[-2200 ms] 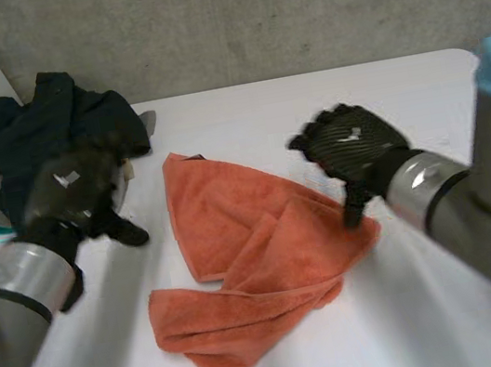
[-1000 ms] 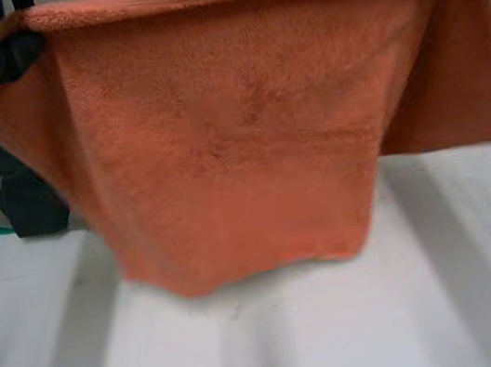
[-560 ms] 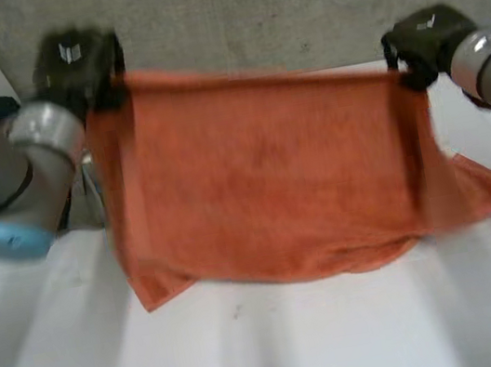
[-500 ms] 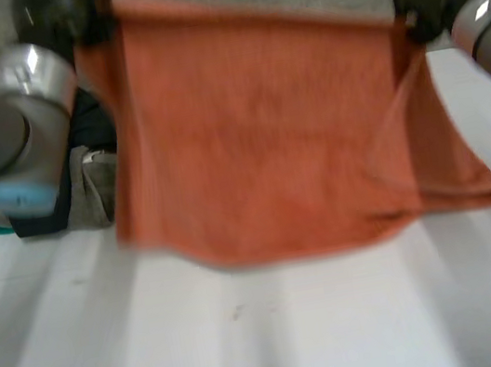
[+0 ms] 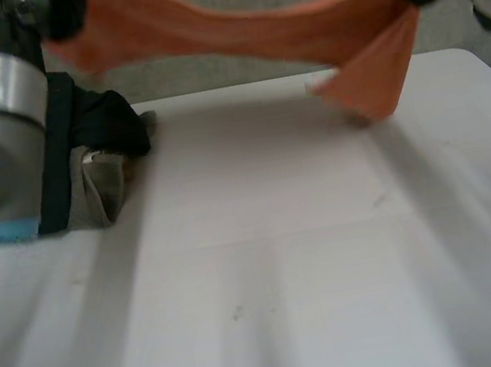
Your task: Fold the laundry.
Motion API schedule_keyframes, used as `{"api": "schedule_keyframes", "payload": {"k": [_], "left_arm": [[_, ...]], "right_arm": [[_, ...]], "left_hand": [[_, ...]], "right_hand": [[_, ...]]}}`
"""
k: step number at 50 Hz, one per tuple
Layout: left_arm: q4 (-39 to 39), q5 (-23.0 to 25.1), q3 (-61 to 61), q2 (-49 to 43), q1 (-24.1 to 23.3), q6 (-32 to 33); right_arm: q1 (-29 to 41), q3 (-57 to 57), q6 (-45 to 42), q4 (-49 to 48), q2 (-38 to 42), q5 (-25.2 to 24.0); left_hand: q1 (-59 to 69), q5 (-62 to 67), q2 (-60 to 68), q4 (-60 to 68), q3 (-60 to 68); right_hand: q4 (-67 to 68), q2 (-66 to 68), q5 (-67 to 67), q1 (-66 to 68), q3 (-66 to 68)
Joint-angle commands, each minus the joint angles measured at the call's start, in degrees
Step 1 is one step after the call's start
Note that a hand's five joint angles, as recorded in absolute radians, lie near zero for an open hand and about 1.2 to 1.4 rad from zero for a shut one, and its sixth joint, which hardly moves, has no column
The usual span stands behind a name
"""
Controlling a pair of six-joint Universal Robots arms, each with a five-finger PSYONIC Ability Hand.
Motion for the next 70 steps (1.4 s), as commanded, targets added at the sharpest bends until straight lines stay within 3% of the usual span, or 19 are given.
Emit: {"api": "schedule_keyframes", "payload": {"k": [1, 5, 7, 8, 14, 18, 24, 32, 37, 45, 48, 49, 52, 57, 61, 65, 70], "left_arm": [[0.27, 3.55, -10.4, 1.49, -0.52, 0.63], [0.1, 3.73, -10.85, 1.4, -0.52, 0.72], [0.01, 3.64, -10.41, 1.58, -0.52, 0.72], [0.01, 3.64, -9.98, 1.66, -0.6, 0.72], [-2.27, 3.56, -5.06, 3.86, -2.89, 0.54], [-5.17, 3.64, -2.77, 5.62, -4.91, 0.54], [-8.51, 3.56, 1.79, 6.06, -6.05, 0.54], [-11.06, 3.21, 7.42, 5.71, -8.33, 0.45], [-12.38, 3.03, 9.98, 5.97, -9.74, 0.45], [-13.08, 2.76, 13.49, 9.13, -10.54, 0.28], [-13.09, 2.68, 14.98, 10.19, -10.54, 0.19], [-13.09, 2.68, 15.34, 10.45, -10.54, 0.19], [-13.17, 1.89, 16.48, 10.8, -10.1, 0.19], [-14.14, -0.05, 17.27, 10.81, -8.96, 0.37], [-18.52, -0.14, 17.19, 10.81, -4.83, 0.63], [-25.55, 0.04, 16.66, 10.63, 1.58, 0.54], [-35.12, 0.57, 13.51, 10.28, 9.22, 0.72]], "right_arm": [[-0.33, 10.56, -4.85, 2.3, 2.96, 1.3], [0.03, 14.69, -3.54, 1.51, 7.01, 2.52], [0.11, 15.49, -1.96, 0.81, 7.01, 3.84], [-0.15, 16.45, 0.84, -0.67, 7.1, 5.85], [-0.24, 22.86, 12.89, -4.99, 4.74, 13.51], [-0.06, 30.15, 18.78, -5.08, -2.29, 16.5], [3.27, 43.6, 25.02, -8.68, -13.98, 16.24], [13.64, 48.89, 36.01, -18.88, -14.43, 16.59], [15.5, 46.7, 37.07, -21.86, -5.92, 17.47], [14.97, 39.93, 32.78, -26.88, 5.95, 29.5], [13.04, 37.65, 27.95, -27.06, 9.03, 32.06], [12.08, 37.29, 27.06, -26.97, 9.47, 31.97], [7.77, 37.81, 23.81, -27.67, 9.3, 31.8], [3.37, 38.78, 20.21, -28.2, 5.71, 28.73], [-1.19, 38.79, 11.7, -25.57, -7.29, 22.23], [-9.97, 33.54, -2.52, -14.01, -19.76, 11.53], [-13.59, 19.12, -11.43, 6.74, -22.78, 6.4]], "left_hand": [[13.98, 14.58, 11.38, 11.22, 11.88], [13.98, 14.58, 11.38, 11.22, 11.88], [13.98, 14.58, 11.38, 11.22, 11.88], [13.98, 14.58, 11.38, 11.22, 11.88], [13.98, 14.58, 11.38, 11.22, 11.88], [13.98, 14.58, 11.38, 11.22, 11.88], [13.98, 14.58, 11.38, 11.22, 11.88], [13.98, 14.58, 11.38, 11.22, 11.88], [13.98, 14.58, 11.38, 11.22, 11.88], [13.98, 14.58, 11.38, 11.22, 11.88], [13.98, 14.58, 11.38, 11.22, 11.88], [13.98, 14.58, 11.38, 11.22, 11.88], [13.98, 14.58, 11.38, 11.22, 11.88], [13.98, 14.58, 11.38, 11.22, 11.88], [13.98, 14.58, 11.38, 11.22, 11.88], [13.98, 14.58, 11.38, 11.22, 11.88], [13.98, 14.58, 11.38, 11.22, 11.88]], "right_hand": [[11.43, 12.73, 11.48, 15.9, 11.92], [11.43, 12.73, 11.48, 15.9, 11.92], [-7.38, -6.08, -7.34, -2.92, -6.89], [-29.49, -28.19, -29.45, -25.03, -29.0], [-49.71, -48.41, -49.66, -45.25, -49.22], [-58.46, -57.16, -58.41, -53.99, -57.97], [-58.57, -57.27, -58.52, -54.1, -58.08], [-58.57, -57.27, -58.52, -54.1, -58.08], [-58.57, -57.27, -58.52, -54.1, -58.08], [-58.57, -57.27, -58.52, -54.1, -58.08], [-49.11, -47.81, -49.06, -44.64, -48.62], [-41.74, -40.44, -41.69, -37.27, -41.25], [10.13, 11.43, 10.18, 14.59, 10.62], [11.43, 12.73, 11.48, 15.9, 11.92], [11.43, 12.73, 11.48, 15.9, 11.92], [11.43, 12.73, 11.48, 15.9, 11.92], [11.43, 12.73, 11.48, 15.9, 11.92]]}}
